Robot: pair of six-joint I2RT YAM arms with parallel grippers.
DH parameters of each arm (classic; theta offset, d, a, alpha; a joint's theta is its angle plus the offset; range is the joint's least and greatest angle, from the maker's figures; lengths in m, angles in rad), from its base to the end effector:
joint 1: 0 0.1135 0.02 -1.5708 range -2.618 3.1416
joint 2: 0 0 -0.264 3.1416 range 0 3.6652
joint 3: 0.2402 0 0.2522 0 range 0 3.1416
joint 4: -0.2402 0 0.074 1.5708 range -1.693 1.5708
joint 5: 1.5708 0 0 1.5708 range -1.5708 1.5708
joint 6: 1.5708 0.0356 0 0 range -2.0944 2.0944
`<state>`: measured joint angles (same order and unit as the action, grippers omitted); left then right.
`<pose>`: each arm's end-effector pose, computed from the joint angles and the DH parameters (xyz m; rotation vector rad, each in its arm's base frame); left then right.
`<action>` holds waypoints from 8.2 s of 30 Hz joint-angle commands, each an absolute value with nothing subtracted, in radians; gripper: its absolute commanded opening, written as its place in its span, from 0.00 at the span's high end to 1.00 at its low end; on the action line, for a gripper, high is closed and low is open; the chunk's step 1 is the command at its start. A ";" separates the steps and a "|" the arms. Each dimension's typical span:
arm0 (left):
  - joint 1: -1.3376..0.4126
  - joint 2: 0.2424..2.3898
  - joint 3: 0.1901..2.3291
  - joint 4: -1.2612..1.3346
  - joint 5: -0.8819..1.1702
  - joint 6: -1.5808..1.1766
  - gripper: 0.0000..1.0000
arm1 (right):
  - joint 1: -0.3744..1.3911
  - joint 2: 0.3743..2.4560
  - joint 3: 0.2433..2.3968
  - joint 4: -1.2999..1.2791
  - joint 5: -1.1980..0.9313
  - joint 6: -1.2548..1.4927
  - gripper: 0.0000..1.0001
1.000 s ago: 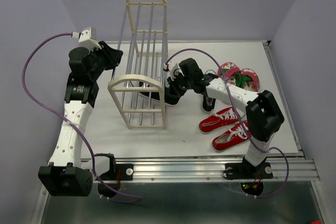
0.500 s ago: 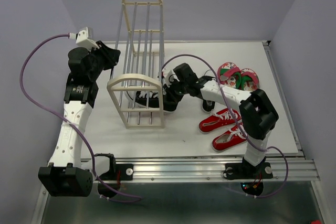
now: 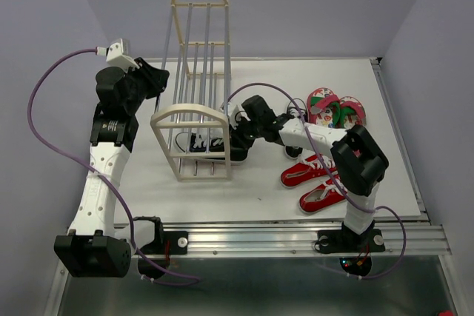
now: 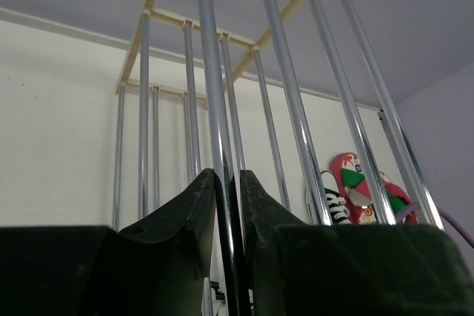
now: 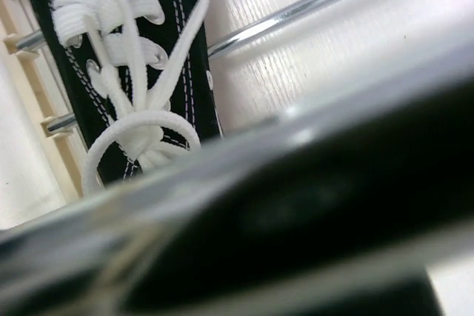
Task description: Place and organize the shoes onto the shoe shelf
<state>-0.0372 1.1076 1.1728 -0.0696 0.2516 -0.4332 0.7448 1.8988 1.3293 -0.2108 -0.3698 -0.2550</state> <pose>0.2505 -0.0182 0.4250 -0.1165 1.5992 -0.5648 0.3000 0.2941 0.2065 -1.3023 1.9975 0.6718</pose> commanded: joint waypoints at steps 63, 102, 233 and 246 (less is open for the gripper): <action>-0.037 1.108 1.140 -0.044 0.229 -0.397 0.79 | 0.758 1.479 1.083 0.126 -0.140 -0.005 0.00; -0.037 1.120 1.135 -0.041 0.202 -0.417 0.79 | 0.758 1.689 1.069 0.336 -0.574 -0.071 0.99; -0.037 1.150 1.135 -0.043 0.183 -0.425 0.82 | 0.409 1.652 1.226 -0.107 -0.499 -0.397 0.99; -0.037 1.161 1.120 -0.012 0.201 -0.417 0.82 | 0.475 1.822 1.325 0.046 -0.557 -0.316 0.98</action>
<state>-0.0311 1.1233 1.1603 -0.0166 0.2070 -0.4778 0.4492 1.8324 1.2778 -0.1627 -0.4545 -0.3687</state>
